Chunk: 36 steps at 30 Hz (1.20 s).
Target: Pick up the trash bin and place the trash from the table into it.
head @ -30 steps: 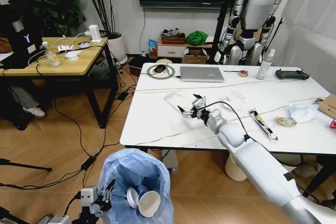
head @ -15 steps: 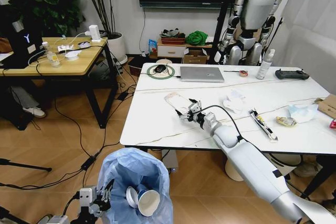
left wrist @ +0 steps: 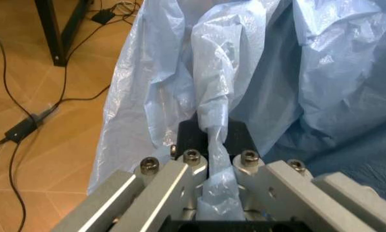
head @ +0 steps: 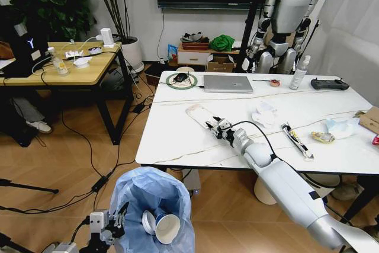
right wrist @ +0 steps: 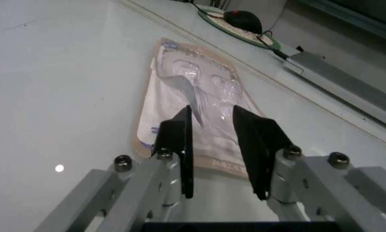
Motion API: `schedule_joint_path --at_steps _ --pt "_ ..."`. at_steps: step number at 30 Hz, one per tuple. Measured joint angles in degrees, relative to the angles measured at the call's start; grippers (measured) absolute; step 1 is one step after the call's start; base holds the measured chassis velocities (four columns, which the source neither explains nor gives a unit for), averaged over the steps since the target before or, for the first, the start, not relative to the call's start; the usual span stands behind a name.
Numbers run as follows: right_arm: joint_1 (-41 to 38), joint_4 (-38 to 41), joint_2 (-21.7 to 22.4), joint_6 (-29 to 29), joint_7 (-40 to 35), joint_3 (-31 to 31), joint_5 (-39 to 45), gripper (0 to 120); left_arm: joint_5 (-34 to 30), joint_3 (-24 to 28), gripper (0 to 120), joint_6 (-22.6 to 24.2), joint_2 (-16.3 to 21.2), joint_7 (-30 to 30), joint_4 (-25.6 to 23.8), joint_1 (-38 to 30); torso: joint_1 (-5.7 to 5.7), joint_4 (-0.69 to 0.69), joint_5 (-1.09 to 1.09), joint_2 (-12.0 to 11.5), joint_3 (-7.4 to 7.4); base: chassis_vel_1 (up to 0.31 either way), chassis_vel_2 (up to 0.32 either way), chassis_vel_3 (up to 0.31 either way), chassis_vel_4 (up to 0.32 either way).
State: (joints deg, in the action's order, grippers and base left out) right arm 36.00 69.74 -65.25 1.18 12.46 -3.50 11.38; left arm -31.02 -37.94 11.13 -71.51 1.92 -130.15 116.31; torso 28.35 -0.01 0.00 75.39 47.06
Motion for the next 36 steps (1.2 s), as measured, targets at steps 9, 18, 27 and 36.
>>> schedule_joint_path --at_steps 9,18,27,36 --pt "0.1 0.1 0.2 -0.4 0.1 -1.2 1.1 0 -0.1 0.1 0 0.0 -0.1 0.0 0.1 -0.1 0.00 0.00 0.00 0.0 0.00 0.000 0.000 0.000 0.000" --pt "2.8 11.9 7.0 -0.3 1.7 0.4 13.2 0 -0.1 0.6 0 0.0 0.0 -0.2 0.1 -0.1 0.00 0.00 -0.01 0.0 0.00 0.000 0.000 0.000 0.000" --pt "12.8 39.8 18.2 -0.8 1.9 -0.1 30.8 0 -1.1 0.5 0 0.4 0.8 -0.4 0.3 -0.8 0.00 0.00 0.01 0.0 -0.01 0.000 0.000 0.000 0.000" --pt "20.8 54.2 23.3 2.8 6.8 -6.2 35.7 0 -1.4 -0.5 0 0.5 0.8 -0.4 -0.3 -0.6 0.00 0.01 0.00 0.0 -0.01 0.000 0.000 0.000 0.000"
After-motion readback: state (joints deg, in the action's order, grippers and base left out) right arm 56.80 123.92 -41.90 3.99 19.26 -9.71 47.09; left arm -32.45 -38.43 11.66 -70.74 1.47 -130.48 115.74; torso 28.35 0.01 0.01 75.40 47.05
